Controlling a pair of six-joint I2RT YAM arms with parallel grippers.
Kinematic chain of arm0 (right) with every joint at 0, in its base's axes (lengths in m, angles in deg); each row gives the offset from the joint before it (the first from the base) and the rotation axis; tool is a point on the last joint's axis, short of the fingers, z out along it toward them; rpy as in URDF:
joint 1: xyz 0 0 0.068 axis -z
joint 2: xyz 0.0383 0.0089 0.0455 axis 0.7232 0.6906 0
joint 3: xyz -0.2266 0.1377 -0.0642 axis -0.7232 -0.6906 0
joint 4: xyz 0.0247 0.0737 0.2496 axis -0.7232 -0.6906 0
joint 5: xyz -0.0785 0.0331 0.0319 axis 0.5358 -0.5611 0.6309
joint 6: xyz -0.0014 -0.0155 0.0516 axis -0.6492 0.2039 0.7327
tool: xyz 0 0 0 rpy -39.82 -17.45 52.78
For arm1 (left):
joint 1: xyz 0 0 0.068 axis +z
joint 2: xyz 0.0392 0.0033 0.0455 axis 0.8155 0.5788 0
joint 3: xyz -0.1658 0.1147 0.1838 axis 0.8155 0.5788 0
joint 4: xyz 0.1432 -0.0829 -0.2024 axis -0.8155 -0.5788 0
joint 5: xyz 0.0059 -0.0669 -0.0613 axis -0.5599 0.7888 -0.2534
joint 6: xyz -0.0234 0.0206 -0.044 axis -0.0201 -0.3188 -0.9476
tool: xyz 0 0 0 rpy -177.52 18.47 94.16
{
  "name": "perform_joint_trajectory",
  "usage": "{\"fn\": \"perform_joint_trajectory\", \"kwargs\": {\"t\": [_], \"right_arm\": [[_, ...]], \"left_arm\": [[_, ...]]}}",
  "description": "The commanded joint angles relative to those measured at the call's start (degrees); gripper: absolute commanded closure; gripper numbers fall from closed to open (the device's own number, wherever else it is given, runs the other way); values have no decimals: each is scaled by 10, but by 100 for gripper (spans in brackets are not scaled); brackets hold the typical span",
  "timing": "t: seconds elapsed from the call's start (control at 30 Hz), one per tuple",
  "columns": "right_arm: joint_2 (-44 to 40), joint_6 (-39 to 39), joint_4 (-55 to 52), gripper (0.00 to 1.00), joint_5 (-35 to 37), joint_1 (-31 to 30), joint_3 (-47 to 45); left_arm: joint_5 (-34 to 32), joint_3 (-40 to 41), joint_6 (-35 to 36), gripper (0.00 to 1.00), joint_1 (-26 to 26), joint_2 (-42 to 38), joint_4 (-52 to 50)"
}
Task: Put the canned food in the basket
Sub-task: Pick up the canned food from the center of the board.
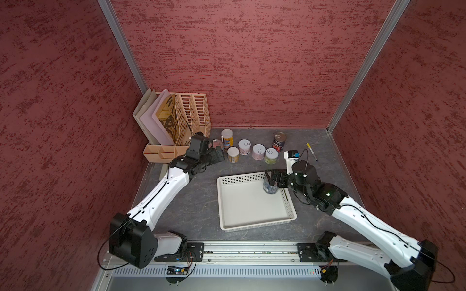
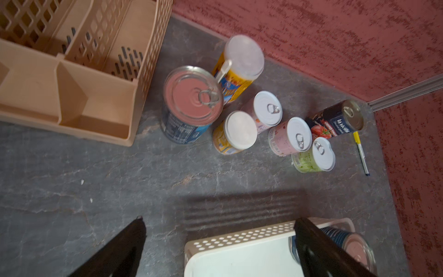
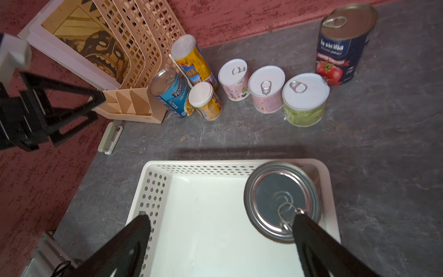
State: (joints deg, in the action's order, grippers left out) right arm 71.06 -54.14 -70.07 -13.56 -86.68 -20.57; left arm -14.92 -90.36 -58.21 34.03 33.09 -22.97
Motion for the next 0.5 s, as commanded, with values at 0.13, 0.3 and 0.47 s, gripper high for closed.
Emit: {"fn": "perform_joint_trajectory", "kwargs": {"t": [0.13,0.3,0.47], "right_arm": [[-17,27,-10,2,-47,3,-3],[-25,32,-11,1,-50,3,-3],[-17,35,-10,2,-58,3,-4]], "left_arm": [[-53,-63,63,0,-4,90,50],[-54,-125,85,0,1,159,30],[-76,-229,89,0,6,260,-55]]}}
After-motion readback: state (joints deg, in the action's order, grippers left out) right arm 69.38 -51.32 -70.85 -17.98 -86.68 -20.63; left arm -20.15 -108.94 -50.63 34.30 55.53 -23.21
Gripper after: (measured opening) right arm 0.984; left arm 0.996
